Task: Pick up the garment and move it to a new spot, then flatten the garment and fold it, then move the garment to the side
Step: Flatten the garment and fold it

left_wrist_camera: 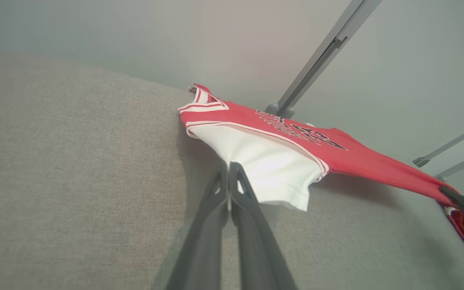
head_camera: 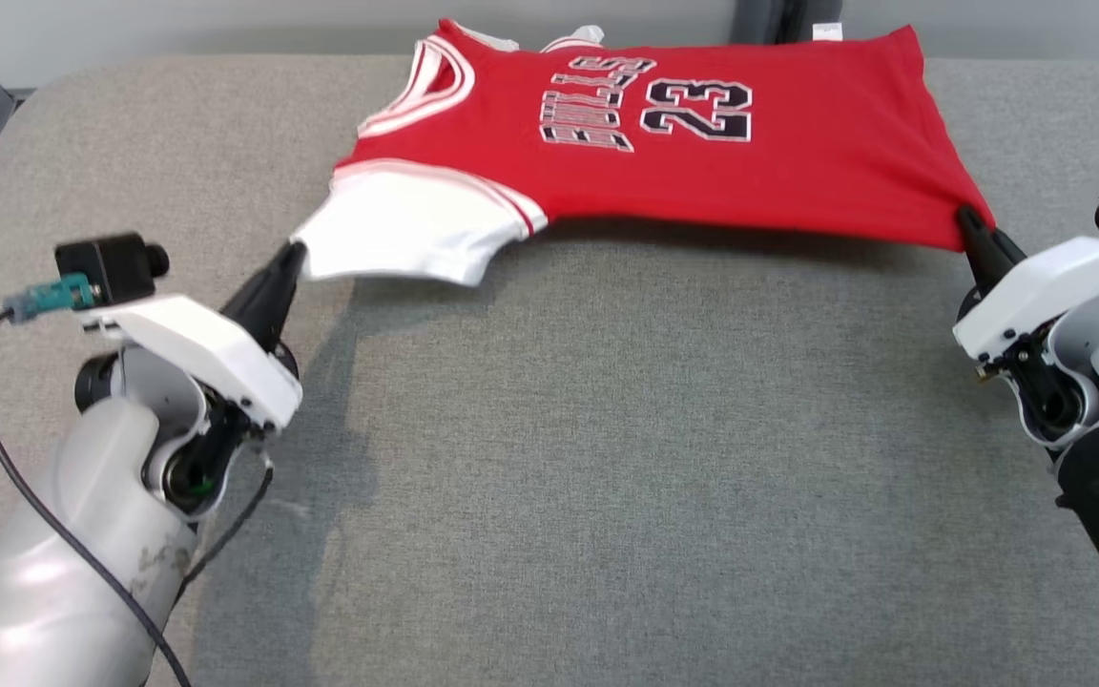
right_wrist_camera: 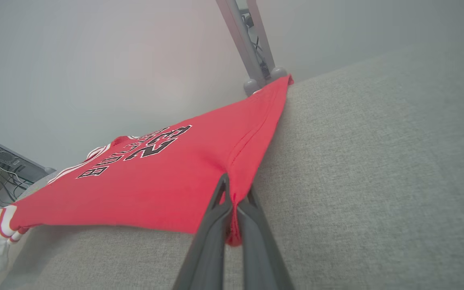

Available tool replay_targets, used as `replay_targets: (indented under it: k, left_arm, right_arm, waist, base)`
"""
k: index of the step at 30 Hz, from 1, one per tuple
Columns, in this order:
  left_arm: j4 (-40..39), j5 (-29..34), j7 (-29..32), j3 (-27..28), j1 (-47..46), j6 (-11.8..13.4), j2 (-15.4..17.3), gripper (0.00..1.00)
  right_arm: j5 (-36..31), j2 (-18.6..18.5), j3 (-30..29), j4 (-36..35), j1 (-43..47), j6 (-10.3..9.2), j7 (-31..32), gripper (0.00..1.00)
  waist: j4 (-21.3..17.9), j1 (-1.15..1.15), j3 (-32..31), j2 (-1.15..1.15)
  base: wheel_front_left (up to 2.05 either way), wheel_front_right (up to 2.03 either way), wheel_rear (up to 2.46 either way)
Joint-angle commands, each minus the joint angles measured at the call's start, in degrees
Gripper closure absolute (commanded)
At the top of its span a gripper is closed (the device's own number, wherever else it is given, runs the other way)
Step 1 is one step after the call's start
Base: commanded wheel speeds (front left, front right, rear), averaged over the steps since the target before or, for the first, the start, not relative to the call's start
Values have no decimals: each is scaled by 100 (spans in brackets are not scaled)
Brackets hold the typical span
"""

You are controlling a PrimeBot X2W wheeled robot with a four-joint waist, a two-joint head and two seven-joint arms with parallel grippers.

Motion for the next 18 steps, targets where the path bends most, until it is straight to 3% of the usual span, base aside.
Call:
replay_targets:
  k: [1, 18]
  left_arm:
    - [-65, -41, 16, -27, 134, 1, 102, 100]
    - [-1272, -294, 636, -779, 1262, 2, 716, 100]
  right_arm:
    - [78, -86, 17, -3, 115, -4, -80, 100]
    - [607, -299, 382, -56, 701, -4, -72, 100]
  waist:
    - [11, 0, -81, 0]
    - [109, 0, -505, 0]
  base:
    - [0, 0, 0]
    - [0, 0, 0]
